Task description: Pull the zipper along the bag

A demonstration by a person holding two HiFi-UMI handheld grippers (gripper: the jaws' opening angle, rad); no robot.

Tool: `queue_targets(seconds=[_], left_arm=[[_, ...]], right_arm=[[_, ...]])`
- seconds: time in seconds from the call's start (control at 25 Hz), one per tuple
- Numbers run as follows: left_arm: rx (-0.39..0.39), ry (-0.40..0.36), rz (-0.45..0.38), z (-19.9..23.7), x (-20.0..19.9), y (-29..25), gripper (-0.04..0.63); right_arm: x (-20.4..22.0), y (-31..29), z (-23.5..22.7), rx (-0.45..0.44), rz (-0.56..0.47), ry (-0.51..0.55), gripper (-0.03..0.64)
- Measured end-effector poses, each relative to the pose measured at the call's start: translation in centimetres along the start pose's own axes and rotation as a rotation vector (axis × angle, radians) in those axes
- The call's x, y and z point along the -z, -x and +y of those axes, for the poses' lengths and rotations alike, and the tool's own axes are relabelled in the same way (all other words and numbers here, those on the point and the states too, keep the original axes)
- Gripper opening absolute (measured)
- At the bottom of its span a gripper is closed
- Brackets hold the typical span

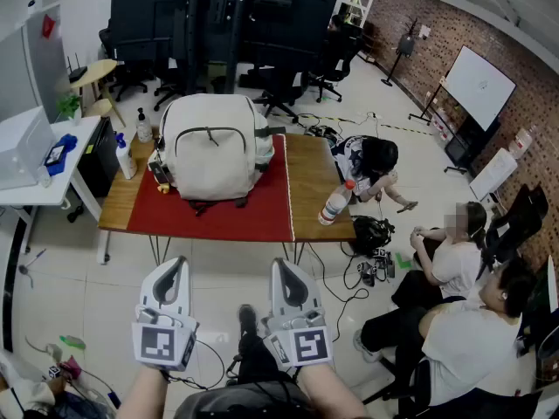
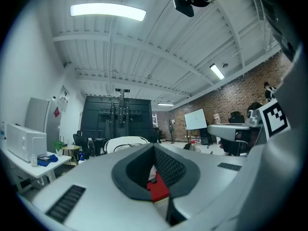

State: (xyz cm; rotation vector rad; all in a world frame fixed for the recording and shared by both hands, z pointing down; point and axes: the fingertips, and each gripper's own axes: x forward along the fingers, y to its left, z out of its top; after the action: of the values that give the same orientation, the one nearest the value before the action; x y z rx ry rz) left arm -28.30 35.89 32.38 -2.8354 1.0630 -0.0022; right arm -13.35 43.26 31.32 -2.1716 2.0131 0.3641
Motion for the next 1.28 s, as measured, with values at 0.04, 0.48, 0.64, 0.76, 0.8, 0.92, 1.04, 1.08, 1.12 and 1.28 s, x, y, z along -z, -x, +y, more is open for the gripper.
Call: queue_targets(seconds=[0.04,0.48,0.64,0.76,0.8,0.92,1.04,1.08,1.12,1.28], left_arm=[[-0.001,-0.004,-0.002,0.4,0.3,-1.1,0.015],[-0.015,0.008,0.016,5.6,4.1,-20.5,0.015],[-0.034,0.005,0.052,8.5,4.6,-31.7,0.015],[-0.058,-0.018,0.099,10.8,5.6,-39.7,0.015],[-0.071,-0.017,0.111,11.1,5.9,-42.1,0.017],[-0.110,-0.004,0.123,12.2,7.2,-48.9,0.017],[-0.148,0.022,0.125,15.6,8.9,-55.2,0.015],[-0.157,0.031,0.129,16.8,9.3,-56.9,0.015],[-0.165,0.037,0.140,17.7,9.8,-58.1,0.015],[-0.184,0.036,0.192,19.4,11.4,-60.2,0.017]], right_arm=[[0.8,-1.1,-0.7,0.001,-0.002,-0.004,0.011],[9.7,-18.3,-9.2,-0.067,0.031,-0.075,0.011],[12.6,-28.6,-14.0,-0.131,0.063,-0.103,0.011],[14.9,-36.0,-17.5,-0.170,0.074,-0.105,0.011],[15.7,-37.9,-18.7,-0.181,0.084,-0.106,0.011],[18.0,-43.3,-22.1,-0.219,0.101,-0.112,0.011],[20.9,-49.4,-23.3,-0.262,0.131,-0.098,0.011],[21.9,-51.1,-23.4,-0.273,0.142,-0.094,0.011],[22.7,-52.5,-23.5,-0.281,0.150,-0.091,0.011],[24.7,-54.9,-23.8,-0.289,0.173,-0.096,0.011]])
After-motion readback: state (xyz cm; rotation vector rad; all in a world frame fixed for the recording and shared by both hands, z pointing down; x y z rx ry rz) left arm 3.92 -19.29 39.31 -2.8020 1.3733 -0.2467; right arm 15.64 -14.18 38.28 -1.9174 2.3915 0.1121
